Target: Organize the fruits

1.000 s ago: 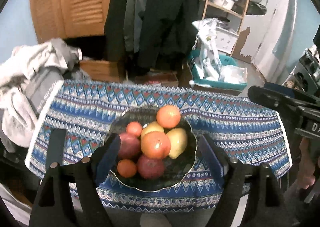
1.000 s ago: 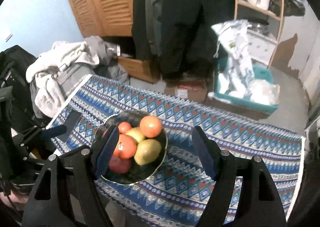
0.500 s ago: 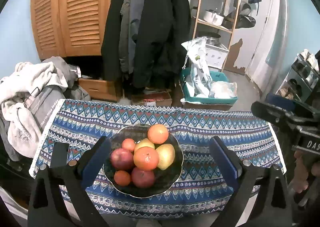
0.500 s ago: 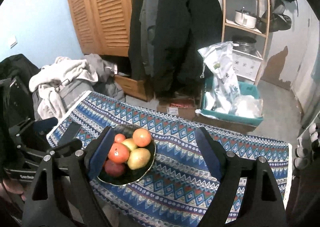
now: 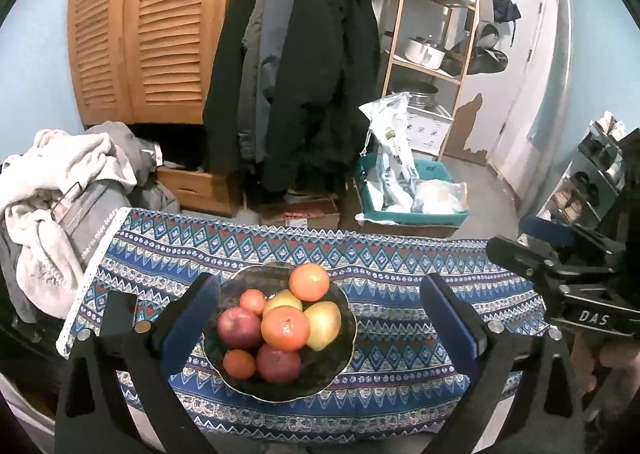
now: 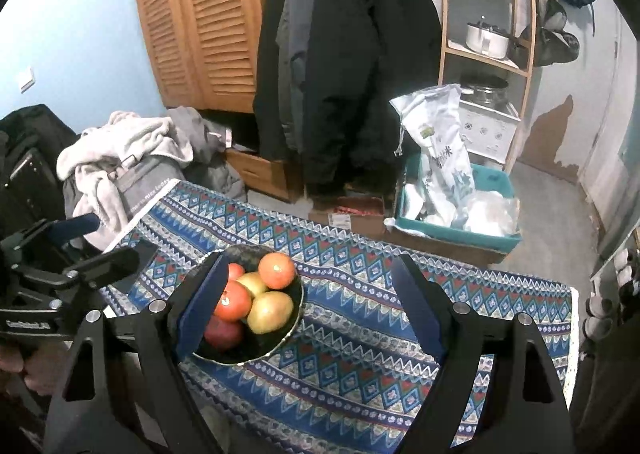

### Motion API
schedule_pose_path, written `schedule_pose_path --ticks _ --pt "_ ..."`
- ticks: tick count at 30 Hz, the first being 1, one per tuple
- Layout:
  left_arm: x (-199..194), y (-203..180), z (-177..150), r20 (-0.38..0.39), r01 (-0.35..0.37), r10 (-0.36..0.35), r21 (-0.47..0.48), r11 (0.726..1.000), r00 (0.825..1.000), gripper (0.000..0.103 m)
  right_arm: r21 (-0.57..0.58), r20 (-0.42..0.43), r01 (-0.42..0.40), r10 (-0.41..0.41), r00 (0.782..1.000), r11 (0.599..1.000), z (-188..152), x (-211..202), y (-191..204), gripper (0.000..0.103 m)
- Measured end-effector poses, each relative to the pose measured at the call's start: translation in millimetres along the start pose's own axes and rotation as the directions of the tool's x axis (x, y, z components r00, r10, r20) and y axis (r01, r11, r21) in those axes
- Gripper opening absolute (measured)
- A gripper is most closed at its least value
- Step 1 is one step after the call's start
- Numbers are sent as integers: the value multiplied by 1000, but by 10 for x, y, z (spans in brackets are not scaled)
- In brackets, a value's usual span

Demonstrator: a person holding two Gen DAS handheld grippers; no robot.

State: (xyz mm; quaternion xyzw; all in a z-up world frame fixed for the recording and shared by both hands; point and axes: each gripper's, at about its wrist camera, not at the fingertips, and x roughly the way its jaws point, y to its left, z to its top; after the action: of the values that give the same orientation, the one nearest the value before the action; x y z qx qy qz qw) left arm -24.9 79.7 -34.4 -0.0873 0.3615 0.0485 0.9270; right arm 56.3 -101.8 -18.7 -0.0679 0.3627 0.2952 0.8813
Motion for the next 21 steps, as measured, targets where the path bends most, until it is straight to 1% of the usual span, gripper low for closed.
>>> schedule_pose_path --ticks 3,5,11,21 --pt "3 -10 -3 4 -11 11 5 1000 1000 101 7 -10 -6 6 1000 1000 -10 20 -15 83" --pt "10 -13 -5 1 -3 3 8 1000 1000 101 9 -12 -11 11 1000 1000 -17 18 -19 83" --pt "-8 -33 -2 7 2 -2 12 1000 1000 101 13 -4 -6 6 1000 1000 -13 -7 -34 83" --pt "-42 -74 10 12 -11 10 32 999 1000 101 13 4 -2 2 1000 1000 -11 -37 -55 83"
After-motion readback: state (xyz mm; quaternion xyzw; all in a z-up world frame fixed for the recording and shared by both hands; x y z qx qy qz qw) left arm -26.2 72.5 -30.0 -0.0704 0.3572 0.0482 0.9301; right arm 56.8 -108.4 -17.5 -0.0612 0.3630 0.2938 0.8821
